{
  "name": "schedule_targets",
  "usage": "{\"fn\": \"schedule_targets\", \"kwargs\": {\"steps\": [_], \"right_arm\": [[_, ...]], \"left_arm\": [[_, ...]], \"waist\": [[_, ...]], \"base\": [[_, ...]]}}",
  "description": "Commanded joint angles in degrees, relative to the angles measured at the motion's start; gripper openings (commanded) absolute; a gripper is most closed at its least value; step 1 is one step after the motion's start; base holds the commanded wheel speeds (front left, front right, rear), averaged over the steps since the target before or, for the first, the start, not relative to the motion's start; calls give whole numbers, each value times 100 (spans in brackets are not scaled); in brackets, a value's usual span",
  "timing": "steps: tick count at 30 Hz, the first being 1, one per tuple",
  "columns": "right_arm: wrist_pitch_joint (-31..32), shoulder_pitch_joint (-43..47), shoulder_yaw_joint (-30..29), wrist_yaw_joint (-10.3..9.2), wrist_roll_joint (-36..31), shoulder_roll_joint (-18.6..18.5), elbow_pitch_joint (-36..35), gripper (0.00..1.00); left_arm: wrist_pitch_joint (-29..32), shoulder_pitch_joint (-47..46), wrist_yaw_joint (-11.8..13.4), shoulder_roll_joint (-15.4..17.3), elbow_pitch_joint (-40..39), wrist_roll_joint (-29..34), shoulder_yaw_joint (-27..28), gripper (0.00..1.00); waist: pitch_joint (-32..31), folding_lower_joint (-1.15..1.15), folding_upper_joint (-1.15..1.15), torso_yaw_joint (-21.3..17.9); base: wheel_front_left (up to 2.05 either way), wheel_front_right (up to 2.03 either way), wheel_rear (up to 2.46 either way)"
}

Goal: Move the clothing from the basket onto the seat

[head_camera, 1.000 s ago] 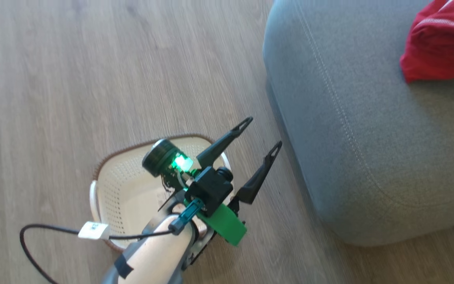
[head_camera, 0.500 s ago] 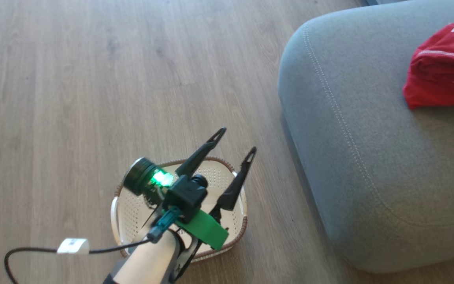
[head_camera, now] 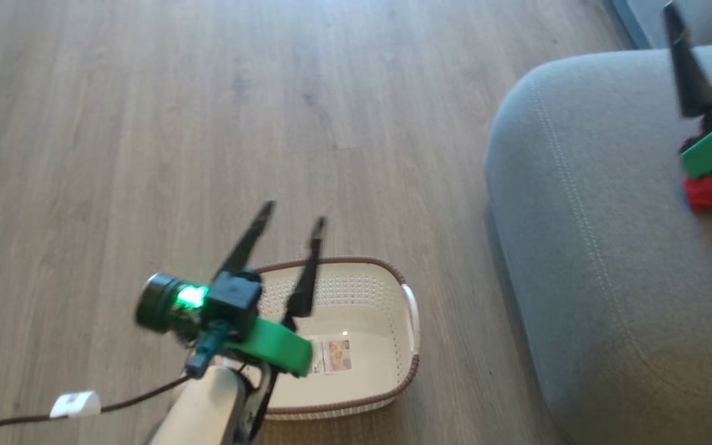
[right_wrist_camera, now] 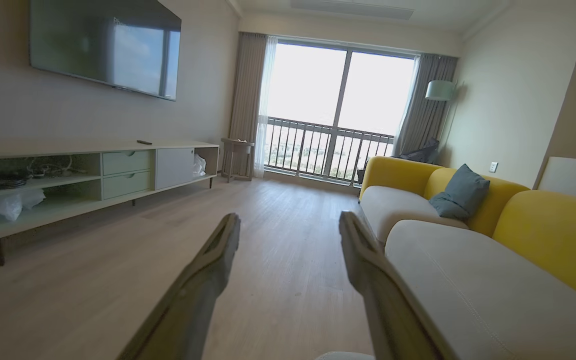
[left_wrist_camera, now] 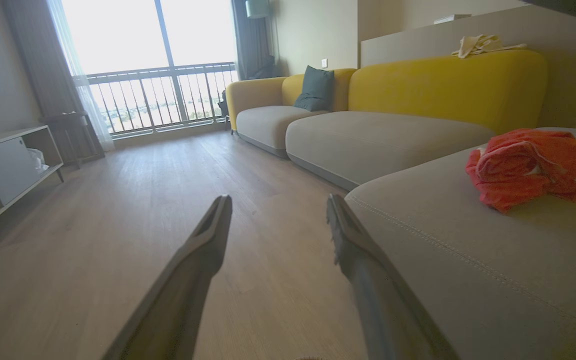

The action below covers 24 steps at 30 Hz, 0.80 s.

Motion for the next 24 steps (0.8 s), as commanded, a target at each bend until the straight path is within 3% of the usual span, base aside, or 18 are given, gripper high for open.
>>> {"fn": "schedule_targets", "kwargs": {"steps": [1,4,12,24], "right_arm": [[-49,344,-232,-2,-256,213,-472,100],[-50,738,-408,-2,-593,469,-820,100],[-51,2235,-1236,-2,-1268,1629,-1673,100],[-52,3643,-1871,-2,-2352,2725,-1740,100]], "left_arm": [[-26,-17,250,-4,-66,12,364,100],[-26,29,452,-4,-30,60,469,100],[-26,262,1011,-5,-227,-118,816,100],[-26,667,1023,-5,205,-211,901,100]], "waist": [[-64,0,0,171],[-89,0,0,252],[-153,0,0,516],[-196,0,0,655]], "base": [[0,0,0],[0,0,0],[0,0,0],[0,0,0]]}}
